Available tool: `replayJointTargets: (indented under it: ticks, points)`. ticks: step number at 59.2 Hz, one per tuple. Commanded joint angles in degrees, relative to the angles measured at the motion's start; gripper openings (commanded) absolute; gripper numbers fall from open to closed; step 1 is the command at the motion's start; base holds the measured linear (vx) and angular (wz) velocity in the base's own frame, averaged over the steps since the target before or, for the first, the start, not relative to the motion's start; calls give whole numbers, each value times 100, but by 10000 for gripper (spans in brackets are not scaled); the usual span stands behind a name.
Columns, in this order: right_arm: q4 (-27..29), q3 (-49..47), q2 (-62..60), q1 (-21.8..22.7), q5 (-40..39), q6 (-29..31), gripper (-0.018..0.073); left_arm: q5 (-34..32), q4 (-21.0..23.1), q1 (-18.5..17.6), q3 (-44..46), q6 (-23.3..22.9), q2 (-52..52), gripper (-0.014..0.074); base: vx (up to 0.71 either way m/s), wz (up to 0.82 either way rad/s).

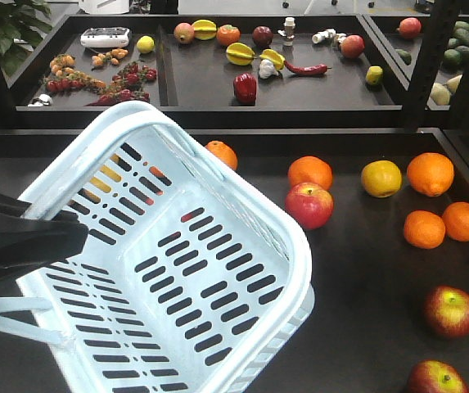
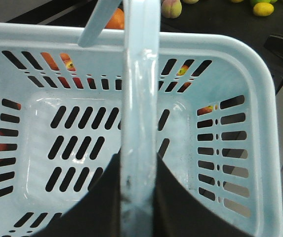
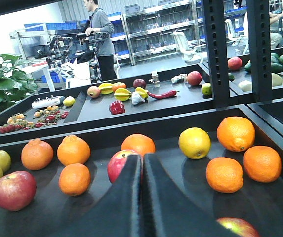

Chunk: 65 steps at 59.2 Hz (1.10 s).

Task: Pick three apples into basket with both arms
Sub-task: 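Drive the base up to the fruit table holding the basket raised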

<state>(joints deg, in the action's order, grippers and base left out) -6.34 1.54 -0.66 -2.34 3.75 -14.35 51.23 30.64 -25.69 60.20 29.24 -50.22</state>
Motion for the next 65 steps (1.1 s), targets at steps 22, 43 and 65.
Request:
replayJointTargets:
  ticks: [22, 43, 65]
  points:
    - [-70, 81, -67, 32, -407, 21, -9, -552, 269, -20, 172, -23, 50, -6, 0, 0]
    - [-70, 81, -67, 32, -407, 21, -9, -546, 310, -20, 172, -23, 34, -6, 0, 0]
    - [-70, 81, -67, 32, -407, 21, -9, -661, 376, -20, 172, -28, 29, -6, 0, 0]
